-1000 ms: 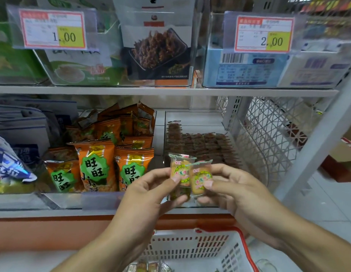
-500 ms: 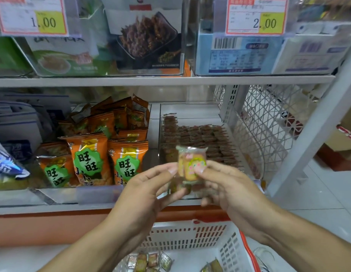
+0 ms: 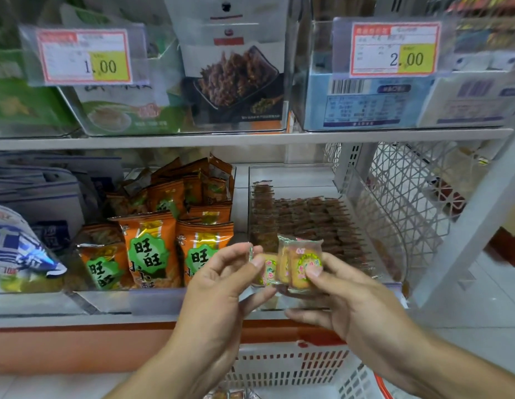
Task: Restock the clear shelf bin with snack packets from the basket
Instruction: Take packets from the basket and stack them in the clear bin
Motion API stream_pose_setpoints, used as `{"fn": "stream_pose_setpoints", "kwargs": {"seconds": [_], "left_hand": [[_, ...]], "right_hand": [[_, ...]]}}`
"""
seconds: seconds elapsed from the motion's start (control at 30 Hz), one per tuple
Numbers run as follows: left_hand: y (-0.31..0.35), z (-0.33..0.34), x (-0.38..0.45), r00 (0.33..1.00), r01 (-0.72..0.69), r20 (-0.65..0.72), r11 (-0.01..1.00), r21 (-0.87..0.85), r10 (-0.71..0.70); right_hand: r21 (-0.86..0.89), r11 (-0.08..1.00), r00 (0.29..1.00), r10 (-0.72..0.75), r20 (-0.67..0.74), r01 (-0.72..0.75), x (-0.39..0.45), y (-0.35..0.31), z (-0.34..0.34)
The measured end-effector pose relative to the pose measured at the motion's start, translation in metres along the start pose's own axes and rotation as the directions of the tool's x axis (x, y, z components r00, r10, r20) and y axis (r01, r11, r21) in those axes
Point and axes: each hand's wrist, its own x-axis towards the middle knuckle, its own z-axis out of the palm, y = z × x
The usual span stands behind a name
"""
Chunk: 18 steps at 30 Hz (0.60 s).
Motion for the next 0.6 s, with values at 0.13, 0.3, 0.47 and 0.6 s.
{"fn": "stream_pose_setpoints", "kwargs": {"seconds": [0.13,0.3,0.47,0.6], "left_hand": [[-0.004,0.001,0.002,0.998,-0.055,0.013,0.998,0.017,0.055],[-0.002,0.003,-0.003,0.974,-0.226,0.101,0.909,0.350,0.203],[-0.001,0.000,-0.002,0.968,-0.250,0.111,0.857,0.450,0.224],[-0.004,0.003,-0.004,0.971,-0.239,0.072,0.916,0.323,0.228]], "right_hand": [[0.084,0.995,0.998,0.058,-0.024,-0.055,0.005,0.012,0.010],[0.098,0.995,0.999,0.025,-0.023,-0.022,0.010,0.011,0.008],[-0.021,0.995,0.991,-0.097,-0.087,0.096,0.011,0.000,0.001],[-0.068,0.994,0.994,-0.085,-0.067,0.081,0.010,-0.005,0.000]]}}
